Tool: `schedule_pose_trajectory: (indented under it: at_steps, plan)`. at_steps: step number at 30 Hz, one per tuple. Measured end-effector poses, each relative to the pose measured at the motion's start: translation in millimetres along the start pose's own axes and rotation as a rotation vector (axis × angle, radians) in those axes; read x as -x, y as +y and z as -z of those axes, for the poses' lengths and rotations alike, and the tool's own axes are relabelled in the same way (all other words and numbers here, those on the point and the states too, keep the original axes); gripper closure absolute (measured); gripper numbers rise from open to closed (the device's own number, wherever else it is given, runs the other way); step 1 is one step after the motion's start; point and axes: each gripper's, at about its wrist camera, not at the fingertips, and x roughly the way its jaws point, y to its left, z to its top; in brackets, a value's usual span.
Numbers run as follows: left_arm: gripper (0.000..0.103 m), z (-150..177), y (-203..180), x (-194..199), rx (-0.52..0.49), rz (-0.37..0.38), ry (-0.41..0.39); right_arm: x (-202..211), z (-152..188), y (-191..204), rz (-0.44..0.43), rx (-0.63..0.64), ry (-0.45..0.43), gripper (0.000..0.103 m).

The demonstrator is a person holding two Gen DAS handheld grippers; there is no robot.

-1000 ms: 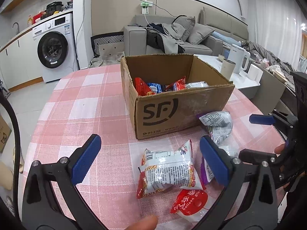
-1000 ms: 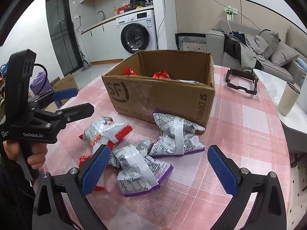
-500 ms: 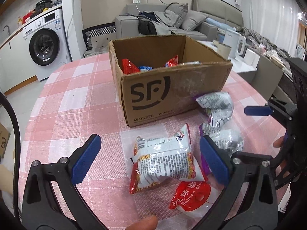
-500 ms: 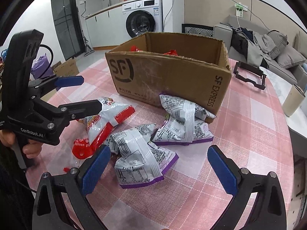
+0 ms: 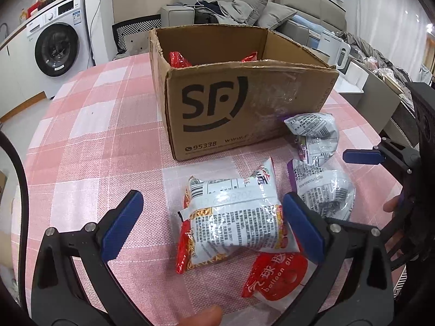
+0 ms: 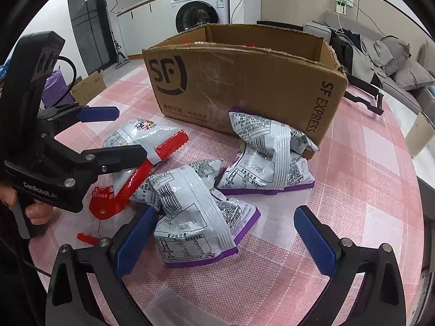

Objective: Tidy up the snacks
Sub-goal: 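Withdraw both open tools from the box back to the snack pile, then grasp the white-and-purple bag with the right tool while the left tool grasps the white noodle bag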

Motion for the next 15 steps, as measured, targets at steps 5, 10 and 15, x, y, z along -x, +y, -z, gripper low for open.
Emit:
schedule_pose_trajectory:
  at_steps: [5, 10, 15]
  plan:
    - [0.001, 2, 3, -5, 0.010, 0.014, 0.013, -4, 0, 4, -0.002, 0.009, 0.005, 0.000]
    - [0.001, 2, 7, -12, 0.027, 0.033, 0.034, -7, 0, 2, -0.013, -0.009, 0.011, 0.000]
    - [0.000, 0, 14, -16, 0.039, 0.048, 0.044, -6, -1, 3, -0.018, -0.027, -0.003, 0.000]
